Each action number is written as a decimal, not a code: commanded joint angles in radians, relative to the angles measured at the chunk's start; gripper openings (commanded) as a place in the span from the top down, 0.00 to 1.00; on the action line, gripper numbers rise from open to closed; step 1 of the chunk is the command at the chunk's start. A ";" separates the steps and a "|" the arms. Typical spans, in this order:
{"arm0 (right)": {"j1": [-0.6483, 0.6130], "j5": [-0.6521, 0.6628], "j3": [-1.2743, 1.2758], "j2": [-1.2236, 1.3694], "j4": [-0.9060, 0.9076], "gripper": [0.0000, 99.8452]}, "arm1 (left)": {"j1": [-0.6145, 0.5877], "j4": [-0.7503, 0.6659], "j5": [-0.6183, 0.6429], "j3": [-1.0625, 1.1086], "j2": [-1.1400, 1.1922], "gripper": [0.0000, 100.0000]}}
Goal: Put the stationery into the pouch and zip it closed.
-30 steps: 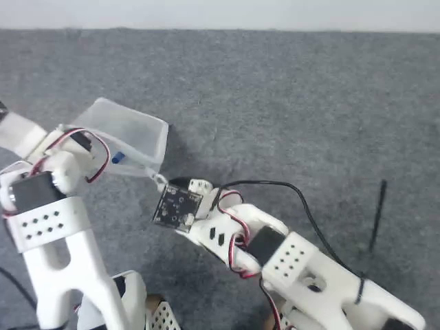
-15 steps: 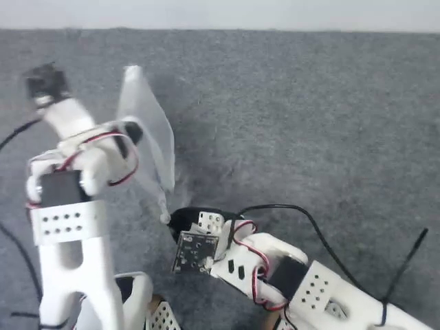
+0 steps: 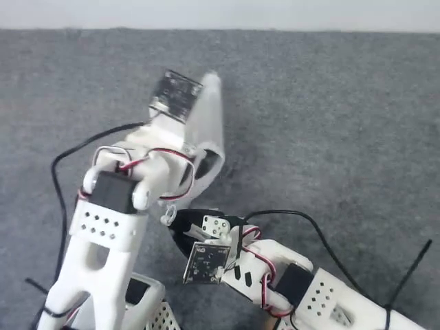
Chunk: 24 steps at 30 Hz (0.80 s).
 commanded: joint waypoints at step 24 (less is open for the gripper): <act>0.145 0.003 0.011 -0.177 -0.015 1.00 | 0.026 0.505 -0.311 -0.400 -0.040 0.74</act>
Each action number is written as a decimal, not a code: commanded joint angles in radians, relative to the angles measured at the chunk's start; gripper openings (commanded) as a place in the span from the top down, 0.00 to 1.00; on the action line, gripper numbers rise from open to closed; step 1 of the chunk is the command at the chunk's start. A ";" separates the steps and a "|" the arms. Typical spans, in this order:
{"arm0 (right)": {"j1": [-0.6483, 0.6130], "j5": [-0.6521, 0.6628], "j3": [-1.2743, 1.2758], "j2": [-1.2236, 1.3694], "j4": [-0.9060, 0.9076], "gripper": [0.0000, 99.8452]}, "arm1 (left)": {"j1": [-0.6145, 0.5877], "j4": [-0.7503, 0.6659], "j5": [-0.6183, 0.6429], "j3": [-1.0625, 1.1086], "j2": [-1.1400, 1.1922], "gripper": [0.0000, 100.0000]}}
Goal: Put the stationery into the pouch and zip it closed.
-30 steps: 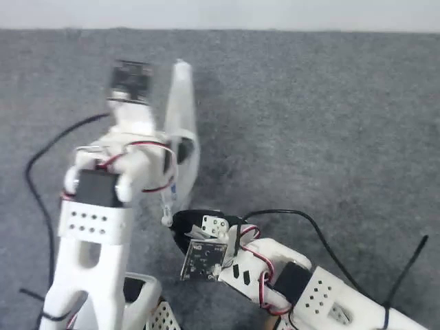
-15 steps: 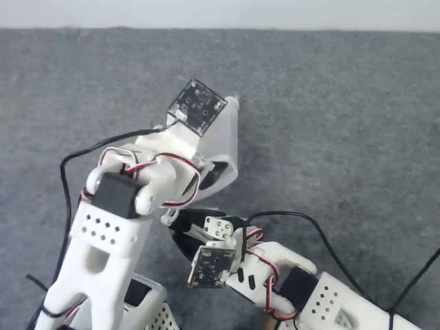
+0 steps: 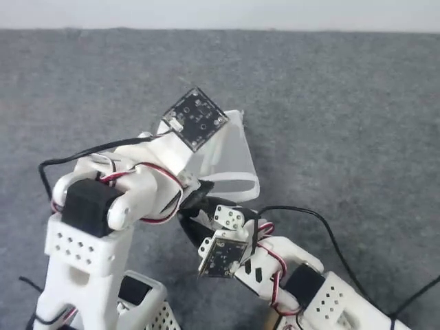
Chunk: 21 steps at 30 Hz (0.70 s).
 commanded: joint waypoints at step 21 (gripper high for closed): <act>0.229 -0.144 -0.095 -0.041 -0.019 1.00 | -0.155 -0.037 -0.178 0.292 -0.479 0.74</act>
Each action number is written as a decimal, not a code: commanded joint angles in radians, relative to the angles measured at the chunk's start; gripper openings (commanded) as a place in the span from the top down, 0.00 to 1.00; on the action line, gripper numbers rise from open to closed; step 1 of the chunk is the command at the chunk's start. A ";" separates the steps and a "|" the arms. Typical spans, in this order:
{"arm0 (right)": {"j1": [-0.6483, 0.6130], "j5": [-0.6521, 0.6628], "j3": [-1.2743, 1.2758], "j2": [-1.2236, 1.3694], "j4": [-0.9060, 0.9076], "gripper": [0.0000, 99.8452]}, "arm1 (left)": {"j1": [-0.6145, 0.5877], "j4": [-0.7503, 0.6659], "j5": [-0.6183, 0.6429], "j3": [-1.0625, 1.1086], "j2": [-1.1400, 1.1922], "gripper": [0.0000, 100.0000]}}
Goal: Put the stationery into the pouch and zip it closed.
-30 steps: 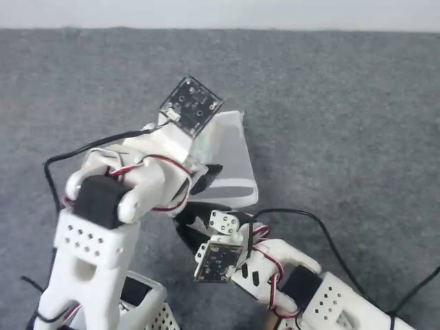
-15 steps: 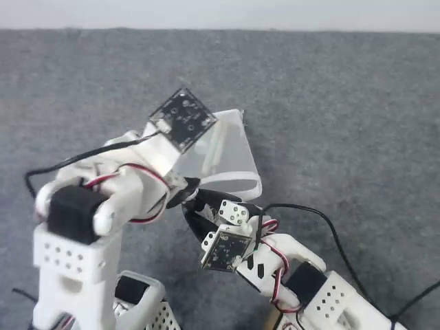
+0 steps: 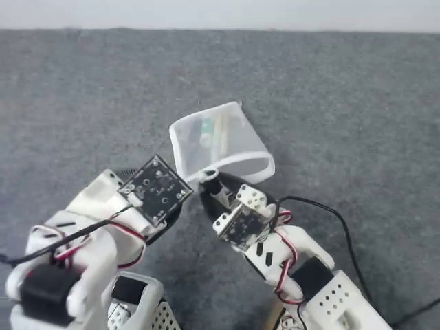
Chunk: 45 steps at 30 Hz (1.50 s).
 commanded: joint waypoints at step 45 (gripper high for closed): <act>0.070 -0.069 -0.046 -0.334 0.143 1.00 | 0.195 -1.017 0.103 0.908 -0.290 0.76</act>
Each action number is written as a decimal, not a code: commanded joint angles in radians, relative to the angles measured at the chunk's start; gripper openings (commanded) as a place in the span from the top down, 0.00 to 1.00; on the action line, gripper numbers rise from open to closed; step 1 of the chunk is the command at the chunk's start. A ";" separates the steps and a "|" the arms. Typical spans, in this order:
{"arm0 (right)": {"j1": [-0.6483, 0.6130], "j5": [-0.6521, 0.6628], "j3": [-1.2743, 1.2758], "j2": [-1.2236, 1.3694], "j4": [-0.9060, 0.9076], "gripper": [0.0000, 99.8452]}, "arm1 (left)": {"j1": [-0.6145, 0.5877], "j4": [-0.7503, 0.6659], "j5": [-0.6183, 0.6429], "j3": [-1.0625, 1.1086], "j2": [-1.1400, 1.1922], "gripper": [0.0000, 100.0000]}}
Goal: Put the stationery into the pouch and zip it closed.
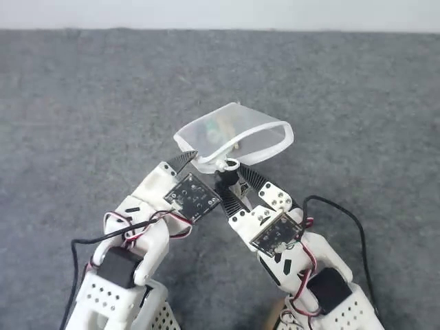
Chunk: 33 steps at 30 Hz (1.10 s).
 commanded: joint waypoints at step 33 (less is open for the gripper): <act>0.128 -0.008 -0.031 -0.035 -0.102 0.99 | 0.034 -0.114 0.018 0.056 -0.018 0.99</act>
